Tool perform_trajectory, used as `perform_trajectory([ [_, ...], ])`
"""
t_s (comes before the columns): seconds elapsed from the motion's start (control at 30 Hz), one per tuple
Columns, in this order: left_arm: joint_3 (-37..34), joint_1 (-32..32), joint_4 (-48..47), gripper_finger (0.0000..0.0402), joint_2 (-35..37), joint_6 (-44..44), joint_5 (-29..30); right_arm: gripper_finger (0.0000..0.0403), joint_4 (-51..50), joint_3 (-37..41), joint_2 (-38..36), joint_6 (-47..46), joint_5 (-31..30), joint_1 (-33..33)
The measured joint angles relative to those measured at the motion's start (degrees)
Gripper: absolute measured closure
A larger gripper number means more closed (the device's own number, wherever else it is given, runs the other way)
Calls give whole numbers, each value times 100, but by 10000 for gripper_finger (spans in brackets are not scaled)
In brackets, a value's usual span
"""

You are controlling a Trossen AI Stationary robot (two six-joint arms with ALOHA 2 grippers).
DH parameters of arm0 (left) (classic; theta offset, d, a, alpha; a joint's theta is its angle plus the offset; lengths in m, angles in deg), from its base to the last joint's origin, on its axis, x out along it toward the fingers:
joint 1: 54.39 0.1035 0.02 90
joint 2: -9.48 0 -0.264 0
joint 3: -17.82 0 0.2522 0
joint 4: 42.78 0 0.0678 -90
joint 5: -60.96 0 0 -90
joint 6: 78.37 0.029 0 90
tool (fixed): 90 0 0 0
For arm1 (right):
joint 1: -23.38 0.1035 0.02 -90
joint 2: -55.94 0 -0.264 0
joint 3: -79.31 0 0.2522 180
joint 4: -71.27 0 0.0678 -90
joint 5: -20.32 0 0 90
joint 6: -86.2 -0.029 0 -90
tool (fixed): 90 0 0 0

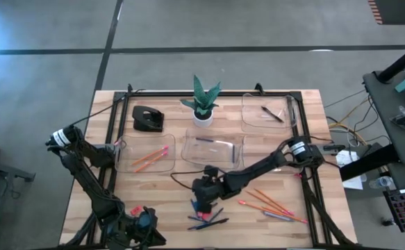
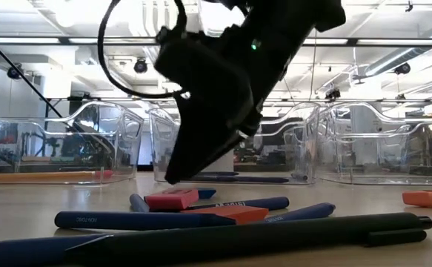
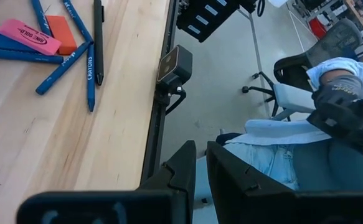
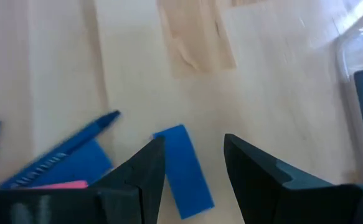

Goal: Sort crayons/erasers/pens/pencils in bins
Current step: Put the blue eraser into the middle right transparent bin

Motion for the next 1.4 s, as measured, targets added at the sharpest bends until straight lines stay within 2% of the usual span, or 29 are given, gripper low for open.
perform_trajectory([
  [0.33,-31,-2,1,377,-2,2,-43,248,-227,-9,47,-140,56,-46],
  [0.5,-35,-2,2,377,-2,-4,-52,248,-244,-9,27,-86,387,-59],
  [0.8,-39,-2,3,377,-2,-14,-65,248,-280,-9,-27,50,549,-46],
  [0.97,-39,-2,5,377,-2,-15,-70,248,-286,-9,-58,47,1014,-16],
  [1.27,-66,-7,8,377,-2,-17,-70,250,-286,42,-36,44,1012,7],
  [1.4,-66,-7,6,377,-2,-20,-70,269,-284,43,-36,44,997,7],
])
